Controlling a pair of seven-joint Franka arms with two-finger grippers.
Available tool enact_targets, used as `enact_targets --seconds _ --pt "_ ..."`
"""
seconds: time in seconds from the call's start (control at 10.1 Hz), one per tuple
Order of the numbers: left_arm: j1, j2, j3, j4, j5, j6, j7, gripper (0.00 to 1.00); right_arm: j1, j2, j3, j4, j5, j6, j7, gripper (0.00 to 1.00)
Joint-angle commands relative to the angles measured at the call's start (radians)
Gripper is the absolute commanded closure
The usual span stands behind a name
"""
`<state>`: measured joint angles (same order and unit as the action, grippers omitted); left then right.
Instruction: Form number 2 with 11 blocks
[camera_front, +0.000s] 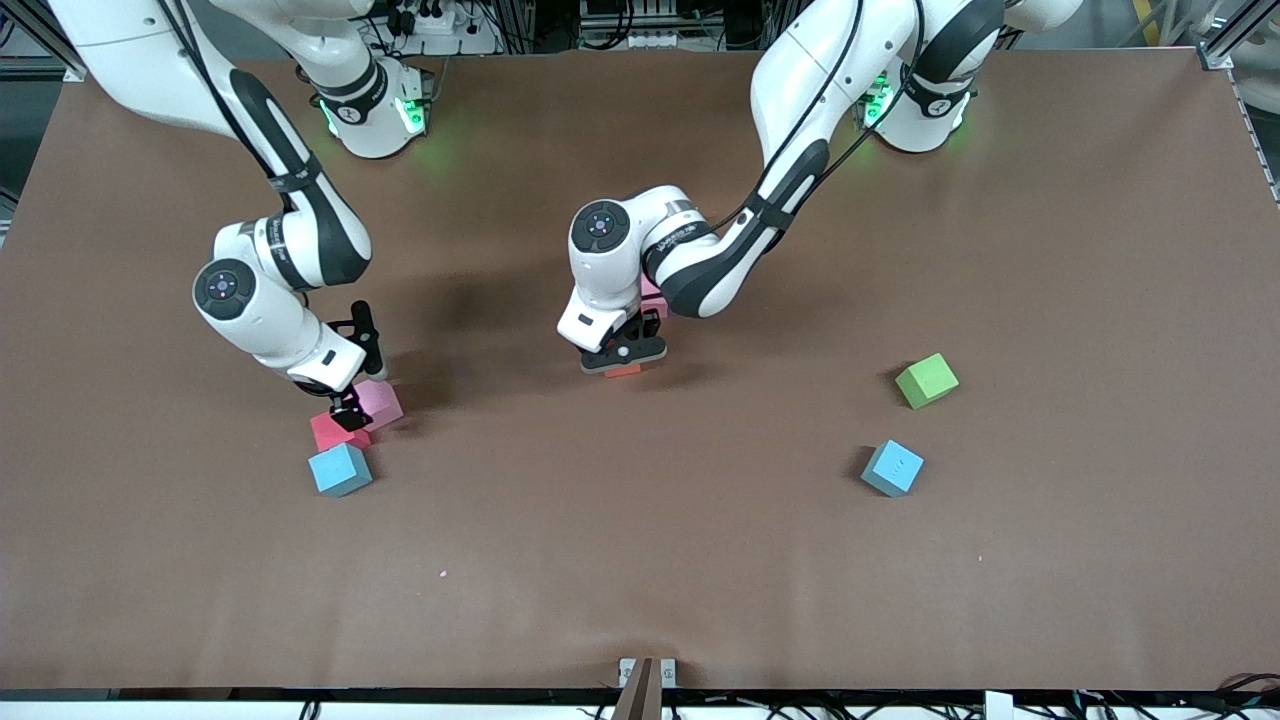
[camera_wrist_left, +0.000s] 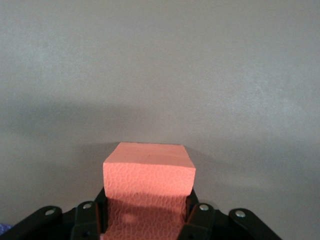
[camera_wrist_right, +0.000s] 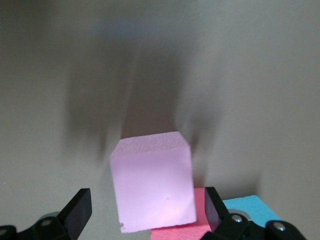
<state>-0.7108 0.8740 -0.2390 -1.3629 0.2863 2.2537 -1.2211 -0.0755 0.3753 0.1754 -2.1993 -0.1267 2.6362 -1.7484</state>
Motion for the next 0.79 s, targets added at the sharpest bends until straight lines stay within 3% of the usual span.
enact_targets --seconds 0.0,0.49,0.69 --pt "0.007 0.002 -0.003 0.002 0.004 0.006 0.098 0.47 -0.020 0.005 0.015 -0.017 0.001 0.024 -0.042 0.00" --pt "0.010 0.013 -0.003 0.010 -0.006 0.012 0.132 0.47 -0.010 0.046 0.013 -0.017 0.006 0.111 -0.037 0.00" --pt "0.010 0.011 -0.003 0.015 -0.083 0.014 0.129 0.48 -0.010 0.053 0.015 -0.017 0.006 0.111 -0.039 0.02"
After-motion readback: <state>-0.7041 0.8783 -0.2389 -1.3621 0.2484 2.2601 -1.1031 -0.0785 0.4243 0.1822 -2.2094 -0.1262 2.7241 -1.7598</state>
